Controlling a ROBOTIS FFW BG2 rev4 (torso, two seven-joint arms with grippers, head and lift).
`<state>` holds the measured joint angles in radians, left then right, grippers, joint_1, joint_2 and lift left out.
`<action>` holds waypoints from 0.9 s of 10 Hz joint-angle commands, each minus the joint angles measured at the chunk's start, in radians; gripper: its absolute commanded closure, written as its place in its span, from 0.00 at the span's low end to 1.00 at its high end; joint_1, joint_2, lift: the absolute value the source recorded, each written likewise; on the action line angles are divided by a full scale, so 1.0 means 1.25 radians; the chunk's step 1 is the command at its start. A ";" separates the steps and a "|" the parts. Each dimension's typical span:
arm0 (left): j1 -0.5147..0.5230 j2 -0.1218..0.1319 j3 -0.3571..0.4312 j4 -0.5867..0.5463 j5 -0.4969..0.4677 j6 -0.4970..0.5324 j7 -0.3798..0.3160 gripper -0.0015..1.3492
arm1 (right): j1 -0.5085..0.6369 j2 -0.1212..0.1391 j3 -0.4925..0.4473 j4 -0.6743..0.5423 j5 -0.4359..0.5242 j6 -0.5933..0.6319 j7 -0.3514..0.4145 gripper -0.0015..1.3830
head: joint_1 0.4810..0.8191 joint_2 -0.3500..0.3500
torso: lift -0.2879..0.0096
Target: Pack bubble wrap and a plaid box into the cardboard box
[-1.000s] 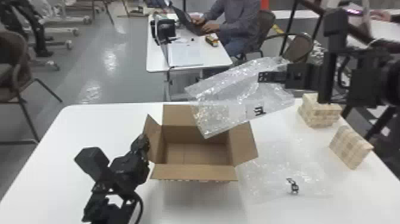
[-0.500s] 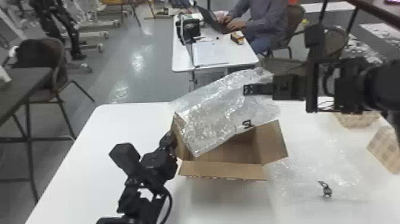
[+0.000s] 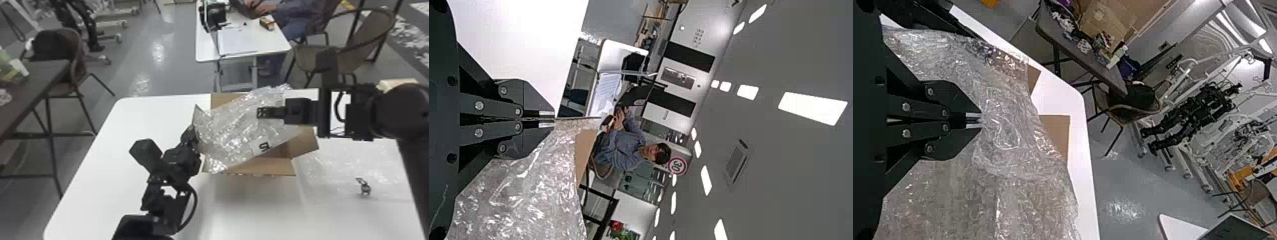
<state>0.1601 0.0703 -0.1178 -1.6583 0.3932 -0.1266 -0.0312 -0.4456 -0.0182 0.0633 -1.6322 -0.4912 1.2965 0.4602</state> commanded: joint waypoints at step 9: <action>0.038 0.021 -0.103 -0.004 -0.014 -0.150 0.223 0.90 | 0.045 0.012 -0.004 0.048 -0.033 -0.054 -0.075 0.93 | 0.63 0.78 | 0.60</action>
<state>0.2067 0.0947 -0.2428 -1.6630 0.3744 -0.3125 0.2468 -0.3912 -0.0036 0.0582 -1.5827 -0.5275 1.2296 0.3684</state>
